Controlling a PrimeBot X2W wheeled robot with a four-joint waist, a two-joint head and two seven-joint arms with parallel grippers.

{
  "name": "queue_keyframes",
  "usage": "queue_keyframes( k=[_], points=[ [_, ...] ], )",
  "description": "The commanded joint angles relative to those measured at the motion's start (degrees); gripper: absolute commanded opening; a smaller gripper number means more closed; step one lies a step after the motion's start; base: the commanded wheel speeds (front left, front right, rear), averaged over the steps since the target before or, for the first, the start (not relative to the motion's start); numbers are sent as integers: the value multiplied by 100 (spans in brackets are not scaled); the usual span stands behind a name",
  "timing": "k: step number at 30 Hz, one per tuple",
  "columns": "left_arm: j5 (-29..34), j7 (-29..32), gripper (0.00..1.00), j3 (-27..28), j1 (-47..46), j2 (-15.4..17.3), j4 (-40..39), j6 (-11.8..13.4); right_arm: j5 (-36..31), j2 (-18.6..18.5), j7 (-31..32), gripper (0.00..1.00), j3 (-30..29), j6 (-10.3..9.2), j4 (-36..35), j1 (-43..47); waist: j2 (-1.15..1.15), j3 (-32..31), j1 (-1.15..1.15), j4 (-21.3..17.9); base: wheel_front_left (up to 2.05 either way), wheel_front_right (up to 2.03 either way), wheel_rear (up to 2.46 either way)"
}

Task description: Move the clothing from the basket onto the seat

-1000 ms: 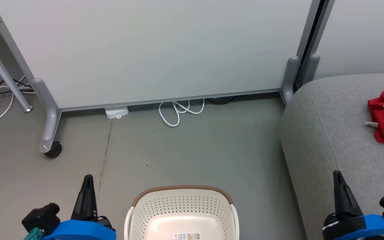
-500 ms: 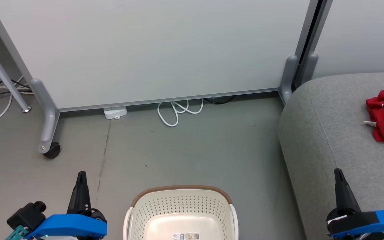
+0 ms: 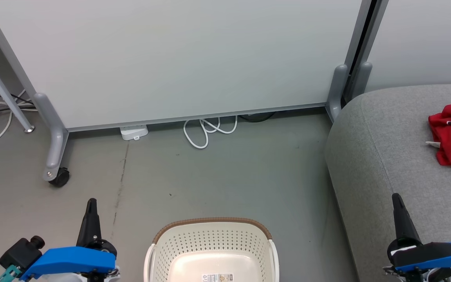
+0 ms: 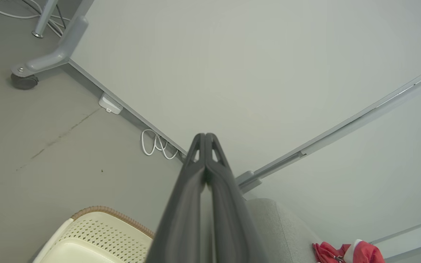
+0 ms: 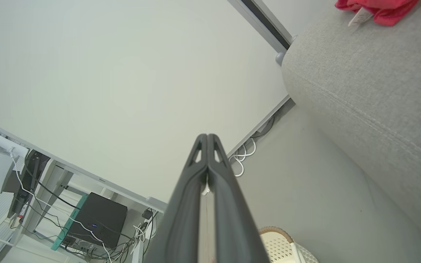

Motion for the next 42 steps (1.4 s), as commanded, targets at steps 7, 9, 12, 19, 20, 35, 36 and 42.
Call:
queue_keyframes(
  k=[7, 9, 12, 19, 20, 35, 36, 42],
  points=[
    [-572, 142, 0, 83, -207, 10, -82, -34, 578, -27, 148, 0, -20, 2, -59, -179, 0, 2, 0, -15, 0, 0, 0],
    [-705, 176, 0, 98, -220, 10, -83, -36, 716, -27, 183, 0, -21, 3, -58, -184, 0, 3, 0, -19, 0, 0, 0],
    [-904, 227, 0, 121, -238, 11, -84, -40, 908, -28, 231, 0, -22, 3, -55, -197, 0, 4, 0, -26, 0, 0, 0],
    [-1346, 336, 0, 169, -276, 11, -87, -45, 1352, -29, 342, 0, -24, 3, -50, -232, 0, 6, 0, -41, 0, 0, 0],
    [-1403, 345, 0, 175, -274, 11, -87, -46, 1411, -30, 355, 0, -25, 3, -49, -237, 0, 7, 0, -43, 0, 0, 0],
    [-2252, 555, 0, 256, -341, 12, -89, -55, 2249, -32, 565, 0, -29, 3, -37, -291, 0, 12, -1, -76, 0, 0, 0],
    [-2306, 572, 0, 262, -347, 12, -90, -56, 2300, -32, 578, 0, -29, 4, -36, -294, 0, 12, -1, -78, 0, 0, 0],
    [-2614, 645, 0, 299, -356, 12, -91, -62, 2608, -33, 655, 0, -31, 3, -31, -325, 0, 14, -1, -91, 0, 0, 0]
  ],
)
